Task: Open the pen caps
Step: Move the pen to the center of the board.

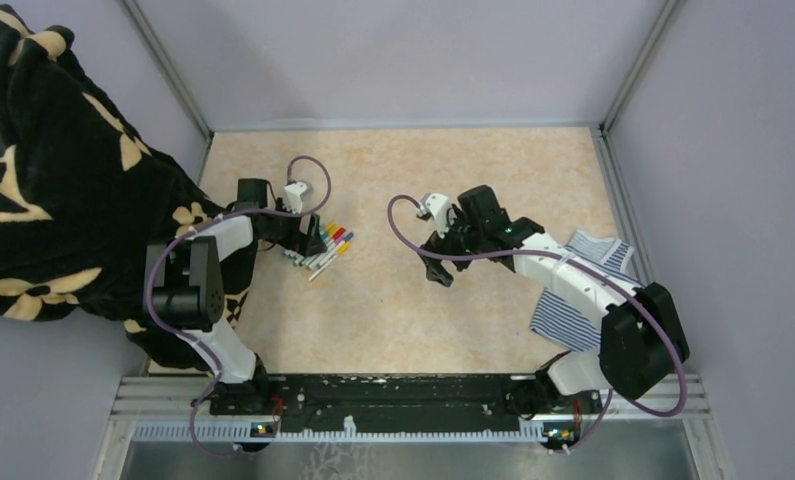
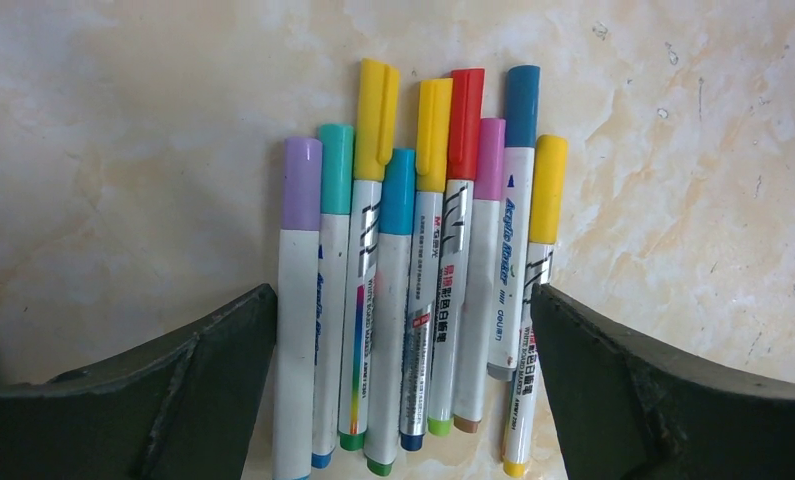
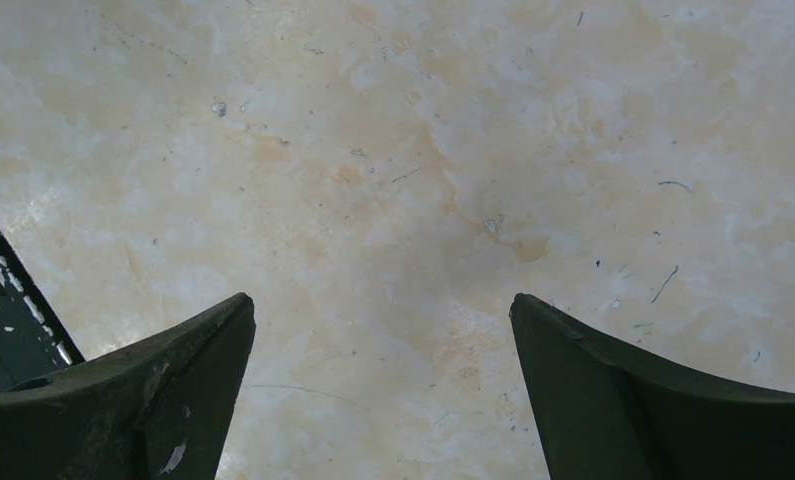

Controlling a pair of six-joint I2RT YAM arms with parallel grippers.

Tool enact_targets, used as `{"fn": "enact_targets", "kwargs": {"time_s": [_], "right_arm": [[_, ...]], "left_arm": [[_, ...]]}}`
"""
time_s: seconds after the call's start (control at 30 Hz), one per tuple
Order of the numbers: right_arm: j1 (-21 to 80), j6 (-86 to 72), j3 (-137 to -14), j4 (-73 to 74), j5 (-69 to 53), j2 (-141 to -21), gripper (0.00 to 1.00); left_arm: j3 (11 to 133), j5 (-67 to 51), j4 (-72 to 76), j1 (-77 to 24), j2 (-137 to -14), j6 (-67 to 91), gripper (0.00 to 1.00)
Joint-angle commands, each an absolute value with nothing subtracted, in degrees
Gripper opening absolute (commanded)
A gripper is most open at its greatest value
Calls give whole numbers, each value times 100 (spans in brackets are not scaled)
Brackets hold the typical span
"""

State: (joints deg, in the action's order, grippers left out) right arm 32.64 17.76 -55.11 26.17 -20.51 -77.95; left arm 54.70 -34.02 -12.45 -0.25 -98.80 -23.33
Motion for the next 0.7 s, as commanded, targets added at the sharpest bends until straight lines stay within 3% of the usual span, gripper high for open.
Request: {"fn": "enact_targets", "kwargs": {"time_s": [0.0, 0.67], "right_arm": [[3362, 1716, -5557, 2439, -1984, -7843, 99], [3415, 1722, -5564, 2470, -1936, -7910, 99]], "left_arm": [[5581, -3720, -1421, -43, -10018, -2331, 99], [5515, -4155, -1631, -311, -10052, -2659, 99]]}}
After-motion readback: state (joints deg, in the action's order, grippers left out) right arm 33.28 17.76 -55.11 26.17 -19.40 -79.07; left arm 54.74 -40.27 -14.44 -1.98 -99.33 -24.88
